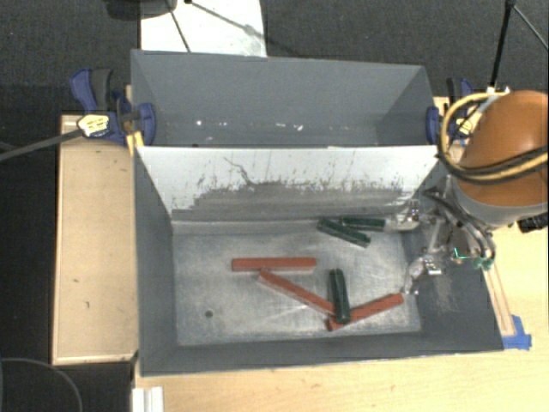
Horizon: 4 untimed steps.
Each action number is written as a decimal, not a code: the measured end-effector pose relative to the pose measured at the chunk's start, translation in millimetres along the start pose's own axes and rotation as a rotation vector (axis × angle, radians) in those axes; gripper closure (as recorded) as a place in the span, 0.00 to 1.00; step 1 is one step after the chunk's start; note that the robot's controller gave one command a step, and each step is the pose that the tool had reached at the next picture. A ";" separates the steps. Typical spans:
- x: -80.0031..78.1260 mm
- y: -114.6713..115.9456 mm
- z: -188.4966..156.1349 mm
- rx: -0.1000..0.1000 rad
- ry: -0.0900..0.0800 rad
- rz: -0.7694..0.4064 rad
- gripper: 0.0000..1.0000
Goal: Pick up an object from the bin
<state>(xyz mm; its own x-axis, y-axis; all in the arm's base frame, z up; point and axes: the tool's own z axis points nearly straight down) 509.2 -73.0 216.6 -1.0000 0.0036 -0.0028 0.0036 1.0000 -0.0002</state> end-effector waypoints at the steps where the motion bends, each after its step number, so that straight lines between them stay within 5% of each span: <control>1: 16.2 -2.8 142.1 0.000 -0.003 0.067 1.00; 2: 12.5 -2.9 139.8 0.001 -0.016 0.065 0.00; 3: 12.7 -2.8 139.8 0.001 -0.015 0.062 0.00; 4: -4.3 58.9 141.3 -0.001 -0.012 0.067 1.00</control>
Offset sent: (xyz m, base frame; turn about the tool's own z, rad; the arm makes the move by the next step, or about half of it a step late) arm 0.0000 0.0000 0.0000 0.0000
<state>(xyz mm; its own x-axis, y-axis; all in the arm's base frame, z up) 514.1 -14.2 75.3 -0.9974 0.0708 -0.0145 0.0708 0.9975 0.0015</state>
